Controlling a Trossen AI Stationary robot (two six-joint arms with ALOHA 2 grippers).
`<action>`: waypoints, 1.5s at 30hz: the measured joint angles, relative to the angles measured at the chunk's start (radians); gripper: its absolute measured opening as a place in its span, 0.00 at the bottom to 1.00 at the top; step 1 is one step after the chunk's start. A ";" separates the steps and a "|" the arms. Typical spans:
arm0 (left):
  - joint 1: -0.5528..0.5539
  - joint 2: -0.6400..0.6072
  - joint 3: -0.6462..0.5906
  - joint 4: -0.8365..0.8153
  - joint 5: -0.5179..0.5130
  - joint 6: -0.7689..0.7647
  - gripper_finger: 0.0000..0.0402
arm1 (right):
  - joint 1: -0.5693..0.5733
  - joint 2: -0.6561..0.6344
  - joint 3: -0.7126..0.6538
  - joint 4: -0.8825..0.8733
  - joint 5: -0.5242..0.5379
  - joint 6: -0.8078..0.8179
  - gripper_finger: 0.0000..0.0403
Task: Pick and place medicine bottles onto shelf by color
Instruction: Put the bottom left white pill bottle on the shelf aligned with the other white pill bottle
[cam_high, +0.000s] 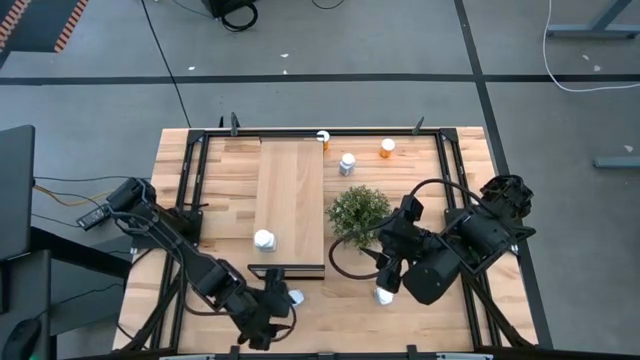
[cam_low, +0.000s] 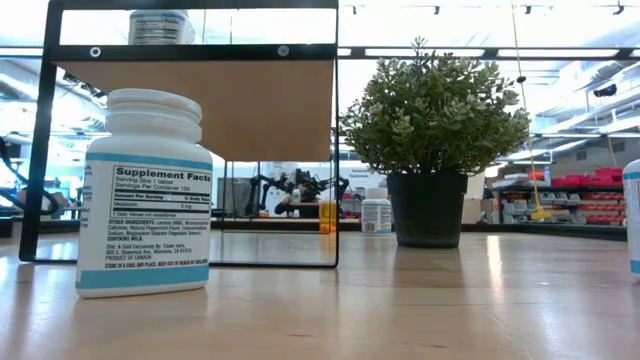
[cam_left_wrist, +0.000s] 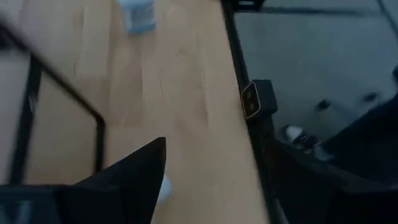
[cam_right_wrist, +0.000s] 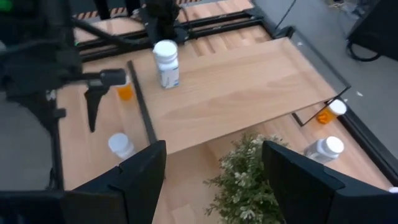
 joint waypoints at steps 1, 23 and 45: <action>0.000 -0.001 0.000 -0.002 0.001 0.103 0.69 | 0.000 0.000 0.000 0.000 -0.013 -0.001 0.68; 0.082 0.261 0.370 -0.464 0.035 0.905 0.70 | 0.073 0.000 0.000 0.000 -0.080 0.139 0.68; 0.142 0.449 0.553 -0.725 0.159 0.793 0.70 | 0.121 0.001 0.000 0.000 -0.040 0.230 0.68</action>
